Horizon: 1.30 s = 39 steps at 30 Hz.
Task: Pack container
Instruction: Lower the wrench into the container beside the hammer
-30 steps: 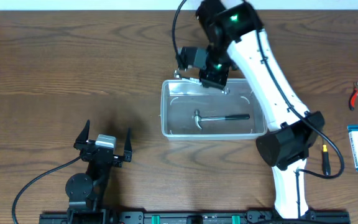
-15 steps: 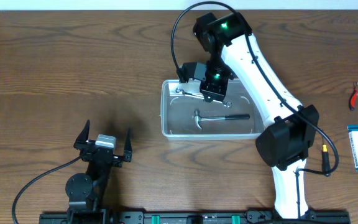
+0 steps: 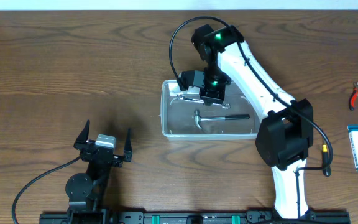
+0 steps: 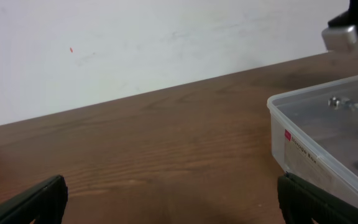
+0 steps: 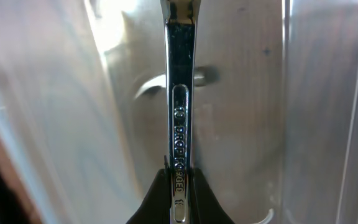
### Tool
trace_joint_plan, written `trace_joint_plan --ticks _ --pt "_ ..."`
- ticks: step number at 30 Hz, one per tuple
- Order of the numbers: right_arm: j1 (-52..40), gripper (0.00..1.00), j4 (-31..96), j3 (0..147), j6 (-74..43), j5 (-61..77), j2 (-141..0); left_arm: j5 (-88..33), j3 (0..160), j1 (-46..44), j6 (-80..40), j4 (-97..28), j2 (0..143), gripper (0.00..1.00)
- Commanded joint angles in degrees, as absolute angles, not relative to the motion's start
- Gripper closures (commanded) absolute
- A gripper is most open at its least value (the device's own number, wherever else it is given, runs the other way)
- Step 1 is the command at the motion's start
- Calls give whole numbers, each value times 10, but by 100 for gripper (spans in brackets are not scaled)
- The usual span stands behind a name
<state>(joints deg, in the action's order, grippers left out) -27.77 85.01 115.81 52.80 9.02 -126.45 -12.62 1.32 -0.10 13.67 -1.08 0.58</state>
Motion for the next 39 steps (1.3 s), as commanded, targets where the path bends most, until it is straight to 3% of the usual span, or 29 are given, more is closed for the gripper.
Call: trace_joint_plan --ticks 1,27,32,39 --pt "-279 99 830 1131 539 70 -1248 -128 2 1 134 -29 2 2" --pt "-279 97 695 1004 539 44 -1248 -128 2 1 134 -29 2 2" --pt "-279 78 692 1004 538 40 -1248 -128 2 1 134 -29 2 2" --pt "-278 64 691 1004 536 41 -1248 -128 2 1 134 -29 2 2"
